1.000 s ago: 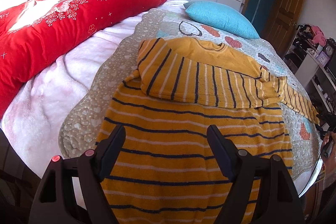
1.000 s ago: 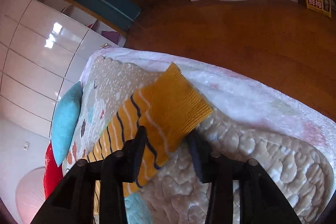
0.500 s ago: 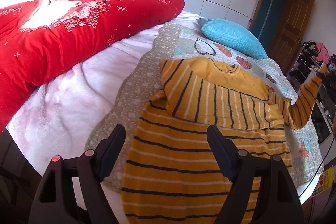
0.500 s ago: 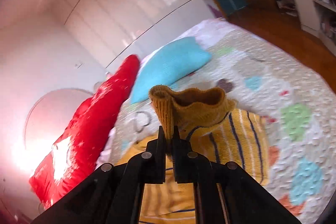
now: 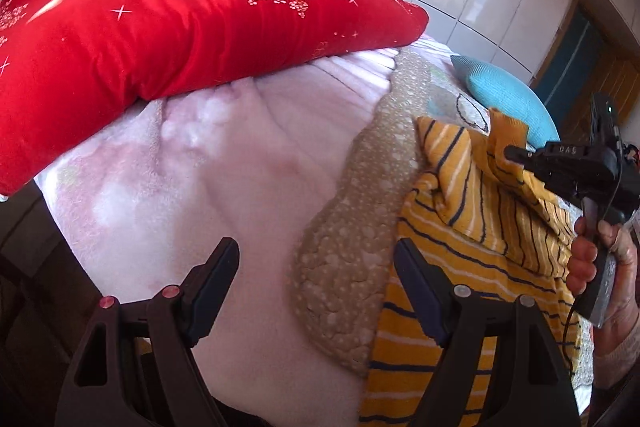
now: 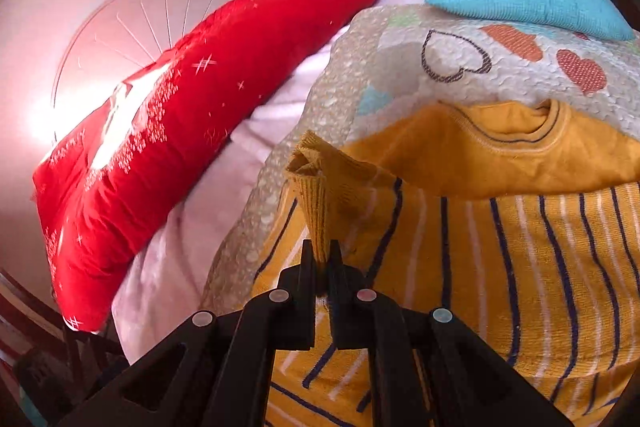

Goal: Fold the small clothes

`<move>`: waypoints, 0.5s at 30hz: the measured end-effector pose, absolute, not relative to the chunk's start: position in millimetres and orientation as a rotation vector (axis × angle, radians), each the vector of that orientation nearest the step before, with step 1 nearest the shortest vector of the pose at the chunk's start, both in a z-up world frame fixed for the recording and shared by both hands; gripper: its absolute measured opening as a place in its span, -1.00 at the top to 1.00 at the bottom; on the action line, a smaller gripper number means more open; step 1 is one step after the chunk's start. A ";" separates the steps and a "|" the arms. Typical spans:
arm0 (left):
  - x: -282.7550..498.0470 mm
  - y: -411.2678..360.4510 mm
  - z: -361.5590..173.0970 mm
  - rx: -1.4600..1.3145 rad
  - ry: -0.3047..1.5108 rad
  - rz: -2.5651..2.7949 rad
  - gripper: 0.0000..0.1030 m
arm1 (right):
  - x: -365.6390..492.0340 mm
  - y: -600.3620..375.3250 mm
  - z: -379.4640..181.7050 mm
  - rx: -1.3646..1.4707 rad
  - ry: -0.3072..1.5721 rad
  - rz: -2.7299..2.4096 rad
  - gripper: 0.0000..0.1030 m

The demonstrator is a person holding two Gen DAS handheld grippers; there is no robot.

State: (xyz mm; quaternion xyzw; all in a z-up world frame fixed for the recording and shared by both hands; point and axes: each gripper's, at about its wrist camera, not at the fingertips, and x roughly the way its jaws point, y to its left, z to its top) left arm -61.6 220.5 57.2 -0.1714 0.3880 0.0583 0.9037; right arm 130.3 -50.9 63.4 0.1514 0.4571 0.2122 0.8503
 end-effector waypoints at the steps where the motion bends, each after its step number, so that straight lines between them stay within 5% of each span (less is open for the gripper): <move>1: -58.8 223.9 56.5 -0.365 0.811 0.119 -0.53 | 133.3 -46.7 56.3 0.306 0.989 0.454 0.84; 3: -57.3 228.3 59.8 -0.387 0.789 0.109 -0.53 | 139.2 -34.1 41.9 0.280 1.050 0.477 0.80; 7: -63.1 228.9 64.1 -0.390 0.765 0.125 -0.53 | 134.2 -15.3 22.1 0.265 1.100 0.505 0.18; 15: -36.8 192.9 70.8 -0.332 0.815 0.023 -0.53 | 58.7 -82.8 99.0 0.287 0.955 0.573 0.02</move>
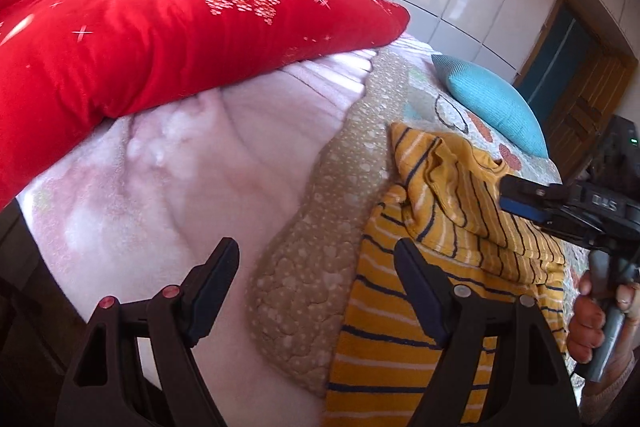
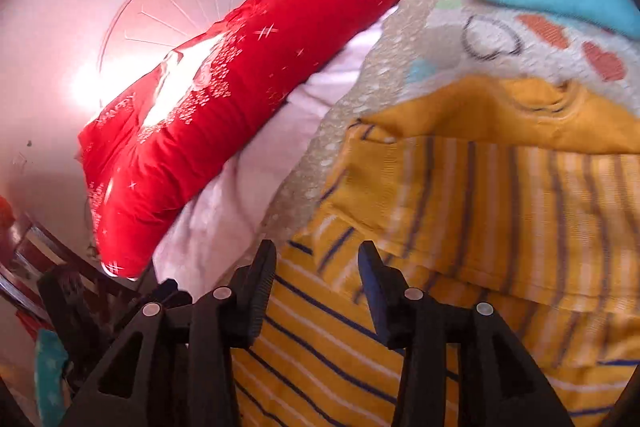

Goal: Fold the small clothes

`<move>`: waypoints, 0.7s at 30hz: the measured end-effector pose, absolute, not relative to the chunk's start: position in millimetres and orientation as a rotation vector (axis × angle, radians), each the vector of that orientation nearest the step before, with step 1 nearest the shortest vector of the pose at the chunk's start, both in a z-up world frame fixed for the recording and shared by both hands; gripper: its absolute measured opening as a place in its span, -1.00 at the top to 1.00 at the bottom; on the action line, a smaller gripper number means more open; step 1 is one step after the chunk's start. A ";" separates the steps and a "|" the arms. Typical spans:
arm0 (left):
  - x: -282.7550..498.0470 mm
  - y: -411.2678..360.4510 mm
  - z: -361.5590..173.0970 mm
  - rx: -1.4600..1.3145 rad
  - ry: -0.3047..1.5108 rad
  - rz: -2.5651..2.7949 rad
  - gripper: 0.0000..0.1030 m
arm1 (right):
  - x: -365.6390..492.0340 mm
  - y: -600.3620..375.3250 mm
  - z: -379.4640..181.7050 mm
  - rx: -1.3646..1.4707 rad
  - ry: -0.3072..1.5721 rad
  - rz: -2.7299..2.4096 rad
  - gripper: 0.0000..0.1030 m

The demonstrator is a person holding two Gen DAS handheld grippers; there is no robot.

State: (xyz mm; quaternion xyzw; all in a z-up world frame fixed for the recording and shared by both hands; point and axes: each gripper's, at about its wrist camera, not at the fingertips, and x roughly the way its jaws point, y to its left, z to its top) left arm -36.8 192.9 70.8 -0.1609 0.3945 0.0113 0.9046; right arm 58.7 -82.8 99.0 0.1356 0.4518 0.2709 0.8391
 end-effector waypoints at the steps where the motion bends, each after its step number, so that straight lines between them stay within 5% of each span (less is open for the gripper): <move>1: -32.1 186.8 70.3 -0.327 0.831 0.003 -0.53 | 45.1 -100.3 106.5 0.252 0.931 0.519 -0.03; 10: -34.0 168.9 43.6 -0.237 0.913 -0.014 -0.53 | -67.9 -272.9 69.5 0.396 0.976 0.154 -0.05; 21: -48.4 166.0 17.8 -0.248 0.959 -0.125 -0.52 | -122.8 -271.3 -2.6 0.749 0.949 0.340 -0.06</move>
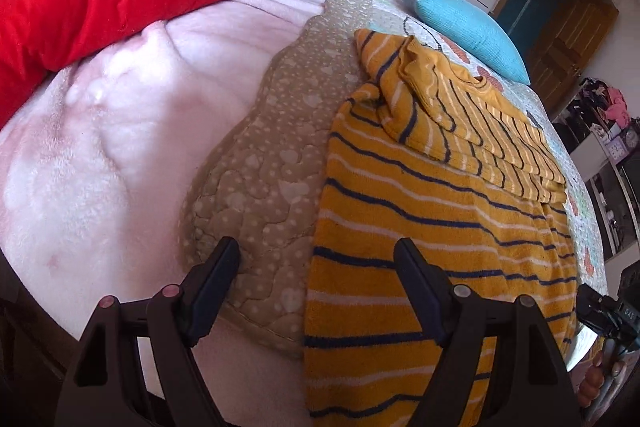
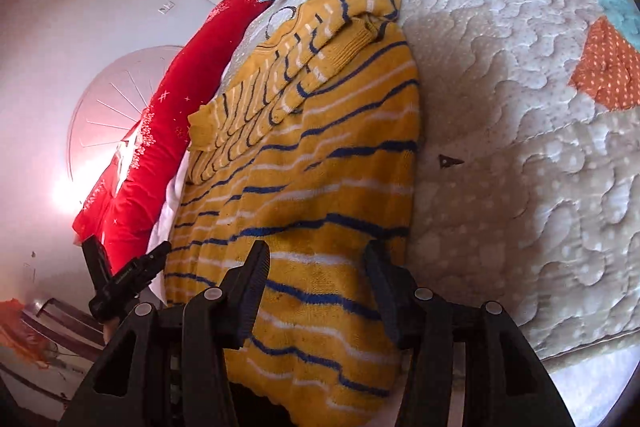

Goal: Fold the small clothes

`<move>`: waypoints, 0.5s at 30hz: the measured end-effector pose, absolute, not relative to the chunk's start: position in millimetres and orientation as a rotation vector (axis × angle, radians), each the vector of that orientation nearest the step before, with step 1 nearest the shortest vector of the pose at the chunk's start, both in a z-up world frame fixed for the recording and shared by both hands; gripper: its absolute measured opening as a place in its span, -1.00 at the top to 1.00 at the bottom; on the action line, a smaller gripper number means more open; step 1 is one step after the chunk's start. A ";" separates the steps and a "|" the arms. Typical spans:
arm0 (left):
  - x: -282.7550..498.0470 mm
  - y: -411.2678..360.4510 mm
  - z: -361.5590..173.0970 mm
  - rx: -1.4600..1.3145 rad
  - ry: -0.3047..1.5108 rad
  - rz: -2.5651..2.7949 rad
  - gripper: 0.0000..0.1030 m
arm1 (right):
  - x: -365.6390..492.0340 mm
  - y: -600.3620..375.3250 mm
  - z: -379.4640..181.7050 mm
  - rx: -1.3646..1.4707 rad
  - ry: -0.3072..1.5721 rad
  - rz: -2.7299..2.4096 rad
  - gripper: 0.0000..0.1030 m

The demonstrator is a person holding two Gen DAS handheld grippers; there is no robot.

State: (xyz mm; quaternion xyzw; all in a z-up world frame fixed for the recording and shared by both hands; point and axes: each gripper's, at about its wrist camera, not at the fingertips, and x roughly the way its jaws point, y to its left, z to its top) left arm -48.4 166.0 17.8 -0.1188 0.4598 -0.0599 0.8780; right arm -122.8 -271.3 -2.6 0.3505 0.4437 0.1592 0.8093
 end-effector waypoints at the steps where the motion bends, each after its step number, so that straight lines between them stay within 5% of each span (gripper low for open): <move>1: -50.8 163.2 17.6 -0.240 0.956 -0.144 -0.52 | -123.6 -270.3 -3.9 0.774 0.946 0.365 -0.06; 15: -115.5 139.2 11.6 -0.338 0.948 -0.352 -0.42 | -165.4 -244.9 -12.5 0.814 0.932 0.464 -0.06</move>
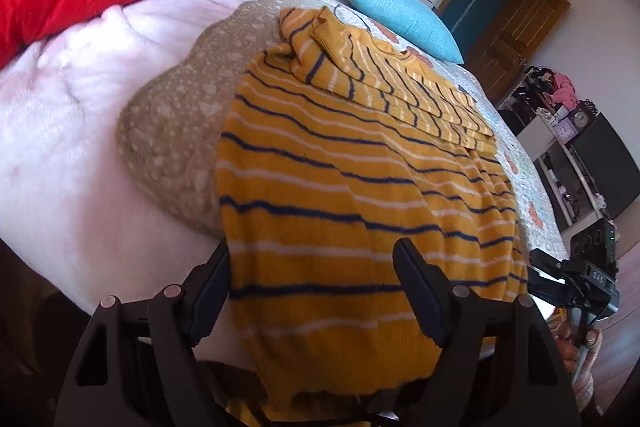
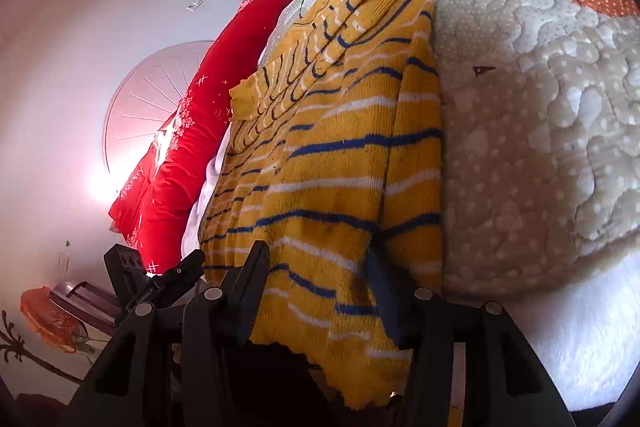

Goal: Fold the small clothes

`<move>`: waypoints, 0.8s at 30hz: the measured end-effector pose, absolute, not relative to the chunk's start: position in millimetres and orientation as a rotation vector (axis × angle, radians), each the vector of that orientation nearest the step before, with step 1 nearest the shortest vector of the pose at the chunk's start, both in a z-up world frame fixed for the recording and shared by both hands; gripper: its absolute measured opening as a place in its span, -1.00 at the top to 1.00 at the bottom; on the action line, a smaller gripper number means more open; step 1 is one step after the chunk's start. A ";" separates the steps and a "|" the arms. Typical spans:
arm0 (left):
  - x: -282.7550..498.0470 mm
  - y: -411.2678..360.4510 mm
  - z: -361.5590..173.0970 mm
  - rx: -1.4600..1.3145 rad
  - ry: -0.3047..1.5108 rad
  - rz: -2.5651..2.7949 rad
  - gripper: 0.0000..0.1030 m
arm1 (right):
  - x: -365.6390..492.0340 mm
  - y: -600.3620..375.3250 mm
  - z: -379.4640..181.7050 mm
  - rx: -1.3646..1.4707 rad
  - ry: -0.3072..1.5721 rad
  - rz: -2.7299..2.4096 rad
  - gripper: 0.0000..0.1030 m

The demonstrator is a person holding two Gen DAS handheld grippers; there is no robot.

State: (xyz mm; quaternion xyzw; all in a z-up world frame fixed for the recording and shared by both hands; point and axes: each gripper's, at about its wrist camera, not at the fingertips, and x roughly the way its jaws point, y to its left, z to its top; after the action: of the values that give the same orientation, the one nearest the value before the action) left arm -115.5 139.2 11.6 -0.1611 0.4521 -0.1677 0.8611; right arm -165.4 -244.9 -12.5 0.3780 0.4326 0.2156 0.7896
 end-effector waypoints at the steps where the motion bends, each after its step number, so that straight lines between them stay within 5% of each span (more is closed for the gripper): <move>1: -119.6 138.9 7.6 -0.353 0.962 -0.362 -0.35 | -168.9 -244.8 -13.3 0.820 0.934 0.468 -0.06; 5: -131.0 138.2 1.4 -0.358 0.965 -0.356 -0.19 | -186.1 -244.0 -18.2 0.809 0.953 0.468 -0.06; 14: -130.7 146.0 1.9 -0.401 0.966 -0.352 -0.19 | -218.4 -270.1 -18.6 0.749 0.950 0.325 -0.06; 24: -125.5 136.7 -0.2 -0.379 0.971 -0.377 -0.39 | -193.9 -247.2 -40.1 0.881 0.953 0.529 -0.08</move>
State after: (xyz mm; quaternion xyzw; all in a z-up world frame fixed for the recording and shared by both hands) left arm -125.5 136.7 -0.2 -0.1801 0.4609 -0.1790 0.8504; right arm -193.9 -247.2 -40.1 0.4055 0.4385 0.2434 0.7642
